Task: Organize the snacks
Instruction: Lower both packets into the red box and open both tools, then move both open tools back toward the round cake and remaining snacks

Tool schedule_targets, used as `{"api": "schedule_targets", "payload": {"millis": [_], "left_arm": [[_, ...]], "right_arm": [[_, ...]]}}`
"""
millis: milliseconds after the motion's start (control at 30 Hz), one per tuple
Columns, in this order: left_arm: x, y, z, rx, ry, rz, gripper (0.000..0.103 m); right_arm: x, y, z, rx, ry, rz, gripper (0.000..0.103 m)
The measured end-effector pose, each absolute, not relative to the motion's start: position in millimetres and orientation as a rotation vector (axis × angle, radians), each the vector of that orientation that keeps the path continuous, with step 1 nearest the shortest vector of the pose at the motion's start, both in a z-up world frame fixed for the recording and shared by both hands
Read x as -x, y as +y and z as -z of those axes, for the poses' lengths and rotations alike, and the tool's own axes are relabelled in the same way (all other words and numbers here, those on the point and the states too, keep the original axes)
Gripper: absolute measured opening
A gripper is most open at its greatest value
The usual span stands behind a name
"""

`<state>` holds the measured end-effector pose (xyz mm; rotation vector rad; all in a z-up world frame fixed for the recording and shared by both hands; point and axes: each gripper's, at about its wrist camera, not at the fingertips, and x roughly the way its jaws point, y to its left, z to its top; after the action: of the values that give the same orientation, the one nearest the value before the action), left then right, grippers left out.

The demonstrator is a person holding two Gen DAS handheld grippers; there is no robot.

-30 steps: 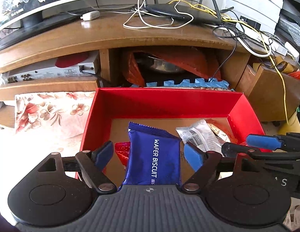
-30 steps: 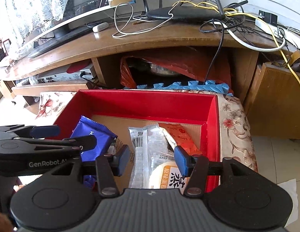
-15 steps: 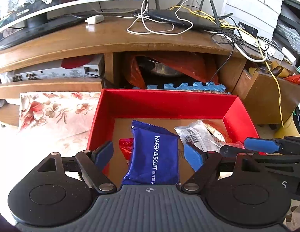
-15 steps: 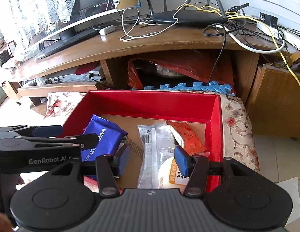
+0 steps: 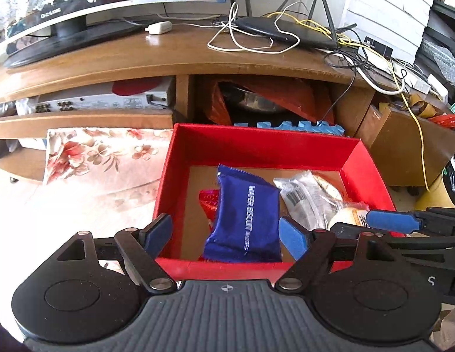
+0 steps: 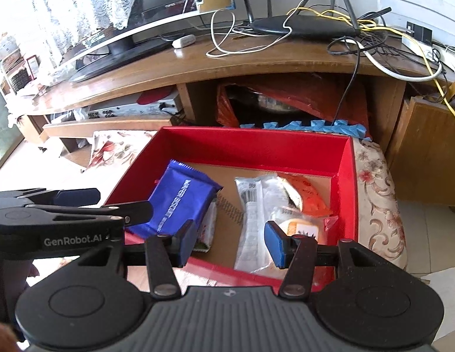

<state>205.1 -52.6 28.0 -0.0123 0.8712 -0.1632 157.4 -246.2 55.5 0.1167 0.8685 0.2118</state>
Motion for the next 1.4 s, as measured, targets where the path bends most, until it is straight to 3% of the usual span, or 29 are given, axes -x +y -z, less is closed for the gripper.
{"api": "schedule_targets", "payload": {"millis": [933, 1000, 1133, 1400], "left_arm": [[-133.9, -3.3, -0.1, 0.051, 1.017, 0.130, 0.081], [-130.5, 0.7, 2.7, 0.060, 1.030, 0.130, 0.082], [-132.0, 15.0, 2.5, 0.106, 1.031, 0.116, 0.091], [-152.0, 35.8, 5.3, 0.223, 1.049, 0.080, 0.093]], "right_arm": [[-103.1, -188.3, -24.7, -0.036, 1.021, -0.365, 0.048], [-101.4, -184.0, -22.8, -0.031, 1.027, -0.375, 0.048], [-101.5, -179.1, -21.7, -0.035, 1.034, -0.393, 0.058], [-104.5, -176.5, -15.6, -0.032, 1.056, -0.396, 0.058]]}}
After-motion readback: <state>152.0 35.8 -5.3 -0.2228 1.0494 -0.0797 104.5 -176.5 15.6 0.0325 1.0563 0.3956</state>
